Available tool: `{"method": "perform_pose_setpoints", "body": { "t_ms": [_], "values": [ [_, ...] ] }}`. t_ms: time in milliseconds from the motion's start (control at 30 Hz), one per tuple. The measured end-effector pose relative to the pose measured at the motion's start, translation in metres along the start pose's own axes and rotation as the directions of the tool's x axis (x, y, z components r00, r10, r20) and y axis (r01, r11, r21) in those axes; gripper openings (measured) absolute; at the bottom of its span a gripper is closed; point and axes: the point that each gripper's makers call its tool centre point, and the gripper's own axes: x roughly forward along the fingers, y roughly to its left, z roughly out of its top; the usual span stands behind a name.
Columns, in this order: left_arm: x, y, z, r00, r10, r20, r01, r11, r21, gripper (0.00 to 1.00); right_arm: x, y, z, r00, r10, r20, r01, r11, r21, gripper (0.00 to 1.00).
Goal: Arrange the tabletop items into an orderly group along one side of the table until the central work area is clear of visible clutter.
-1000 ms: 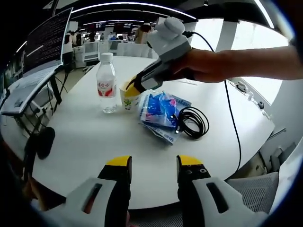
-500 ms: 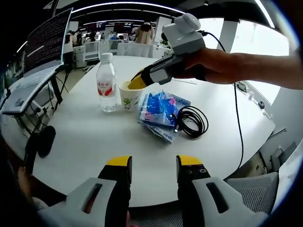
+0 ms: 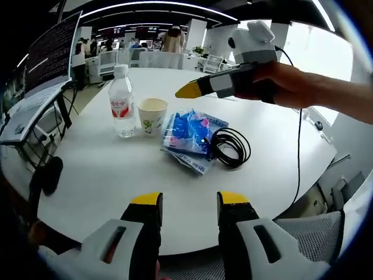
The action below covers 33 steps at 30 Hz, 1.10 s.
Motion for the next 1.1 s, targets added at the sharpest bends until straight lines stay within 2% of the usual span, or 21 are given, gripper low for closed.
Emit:
{"method": "perform_pose_setpoints", "body": {
  "t_ms": [267,733,933,1100],
  "values": [
    [0.003,-0.007,0.002,1.0,-0.009,-0.001,0.009,1.0,0.008,0.36,-0.023,-0.01,-0.017,0.999,-0.04,0.005,0.04,0.998,0.056,0.14],
    [0.007,-0.014,0.001,1.0,-0.022,-0.007,0.022,1.0,0.008,0.36,-0.048,-0.019,-0.043,0.997,-0.082,0.005,0.081,0.989,0.125,0.13],
    [0.007,-0.016,-0.001,1.0,-0.023,-0.014,0.023,1.0,0.004,0.35,-0.064,-0.019,-0.062,0.995,-0.102,-0.005,0.102,0.983,0.154,0.12],
    [0.008,-0.019,-0.003,0.999,-0.025,-0.021,0.025,1.0,0.013,0.35,-0.076,-0.017,-0.087,0.993,-0.118,-0.026,0.121,0.975,0.188,0.12]
  ]
}}
